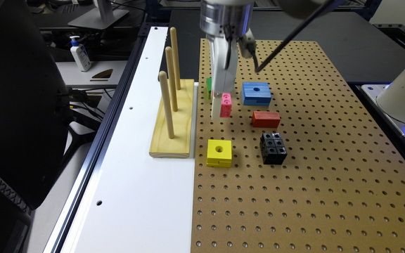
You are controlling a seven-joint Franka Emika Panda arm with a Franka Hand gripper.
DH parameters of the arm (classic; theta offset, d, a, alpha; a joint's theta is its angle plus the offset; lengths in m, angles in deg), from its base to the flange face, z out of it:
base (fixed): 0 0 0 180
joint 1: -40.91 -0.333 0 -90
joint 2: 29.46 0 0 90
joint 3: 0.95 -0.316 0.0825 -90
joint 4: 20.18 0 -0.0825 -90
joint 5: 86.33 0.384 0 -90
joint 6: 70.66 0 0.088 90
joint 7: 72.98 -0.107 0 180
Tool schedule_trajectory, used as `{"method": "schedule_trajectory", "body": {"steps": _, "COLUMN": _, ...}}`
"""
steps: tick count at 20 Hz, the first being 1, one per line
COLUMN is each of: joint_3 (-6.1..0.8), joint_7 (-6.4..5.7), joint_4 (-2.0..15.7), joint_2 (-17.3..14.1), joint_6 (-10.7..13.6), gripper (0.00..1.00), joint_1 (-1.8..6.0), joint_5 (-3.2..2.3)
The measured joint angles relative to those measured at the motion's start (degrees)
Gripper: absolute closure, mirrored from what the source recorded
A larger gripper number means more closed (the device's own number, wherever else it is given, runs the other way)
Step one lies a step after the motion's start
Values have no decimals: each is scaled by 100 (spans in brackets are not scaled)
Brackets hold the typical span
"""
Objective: Pick up pink block.
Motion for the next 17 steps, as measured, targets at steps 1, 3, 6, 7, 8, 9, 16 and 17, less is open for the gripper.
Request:
{"method": "schedule_trajectory", "body": {"steps": 1, "joint_3": 0, "joint_7": 0, "joint_4": -2, "joint_2": 110, "joint_6": 119, "gripper": 100, "joint_1": 0, "joint_5": 0}}
{"method": "schedule_trajectory", "body": {"steps": 3, "joint_3": 0, "joint_7": 0, "joint_4": -8, "joint_2": 252, "joint_6": 284, "gripper": 100, "joint_1": 0, "joint_5": 0}}
{"method": "schedule_trajectory", "body": {"steps": 6, "joint_3": 0, "joint_7": 0, "joint_4": -9, "joint_2": 275, "joint_6": 300, "gripper": 100, "joint_1": 0, "joint_5": 0}}
{"method": "schedule_trajectory", "body": {"steps": 7, "joint_3": 0, "joint_7": 0, "joint_4": -7, "joint_2": 298, "joint_6": 304, "gripper": 100, "joint_1": 0, "joint_5": 0}}
{"method": "schedule_trajectory", "body": {"steps": 8, "joint_3": -1, "joint_7": 0, "joint_4": 2, "joint_2": 371, "joint_6": 354, "gripper": 100, "joint_1": 0, "joint_5": 0}}
{"method": "schedule_trajectory", "body": {"steps": 9, "joint_3": -1, "joint_7": 0, "joint_4": 4, "joint_2": 490, "joint_6": 462, "gripper": 100, "joint_1": 0, "joint_5": 0}}
{"method": "schedule_trajectory", "body": {"steps": 16, "joint_3": -2, "joint_7": 0, "joint_4": 9, "joint_2": 947, "joint_6": 882, "gripper": 100, "joint_1": 0, "joint_5": 0}}
{"method": "schedule_trajectory", "body": {"steps": 17, "joint_3": -2, "joint_7": 0, "joint_4": 18, "joint_2": 1024, "joint_6": 952, "gripper": 100, "joint_1": 0, "joint_5": 0}}
